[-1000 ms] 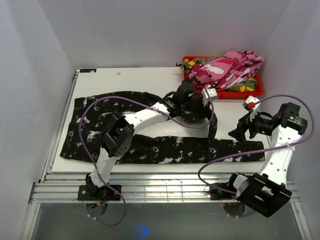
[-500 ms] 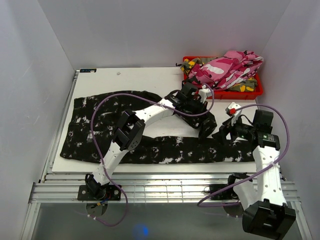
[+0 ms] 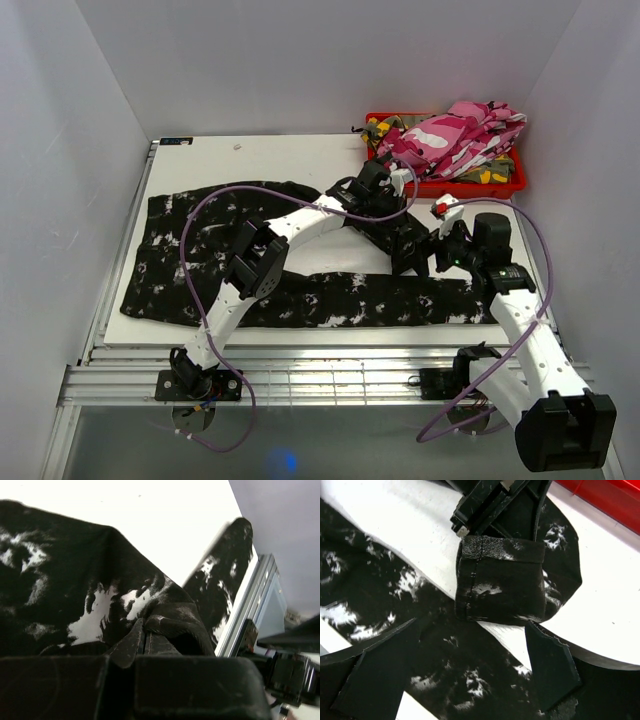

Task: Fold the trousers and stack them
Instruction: Flatten the trousers out

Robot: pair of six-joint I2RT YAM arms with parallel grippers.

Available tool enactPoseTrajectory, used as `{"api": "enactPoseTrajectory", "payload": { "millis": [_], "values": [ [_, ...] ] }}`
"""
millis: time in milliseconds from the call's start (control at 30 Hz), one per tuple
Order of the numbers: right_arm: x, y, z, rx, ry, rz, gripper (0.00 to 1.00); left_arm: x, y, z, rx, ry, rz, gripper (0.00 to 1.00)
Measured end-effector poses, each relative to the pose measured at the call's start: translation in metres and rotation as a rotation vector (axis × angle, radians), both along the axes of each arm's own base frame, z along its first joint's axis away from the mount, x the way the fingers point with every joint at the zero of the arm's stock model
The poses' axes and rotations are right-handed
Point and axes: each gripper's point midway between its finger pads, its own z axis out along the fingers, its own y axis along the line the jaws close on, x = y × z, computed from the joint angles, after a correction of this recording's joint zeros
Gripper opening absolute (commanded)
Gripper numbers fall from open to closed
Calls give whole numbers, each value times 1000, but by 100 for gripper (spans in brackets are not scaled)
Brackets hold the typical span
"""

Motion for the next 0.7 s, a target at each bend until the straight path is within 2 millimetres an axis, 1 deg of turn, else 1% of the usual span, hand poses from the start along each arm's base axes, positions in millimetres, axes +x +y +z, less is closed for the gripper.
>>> {"api": "enactPoseTrajectory", "payload": {
  "millis": [200, 333, 433, 533, 633, 700],
  "values": [
    [9, 11, -6, 2, 22, -65, 90, 14, 1, -6, 33, 54, 137, 0],
    [10, 23, -19, -17, 49, -76, 90, 19, 1, -6, 37, 80, 193, 0],
    [16, 28, -28, -33, 60, -109, 90, 21, 1, -5, 37, 94, 220, 0],
    [26, 22, -36, -55, 62, -180, 90, 21, 1, -5, 35, 109, 235, 0],
    [37, 16, -39, -64, 43, -239, 91, 21, 0, -4, 32, 126, 244, 0],
    [41, 15, -41, -59, 38, -257, 92, 21, -1, -4, 28, 135, 249, 0]
  ]
}}
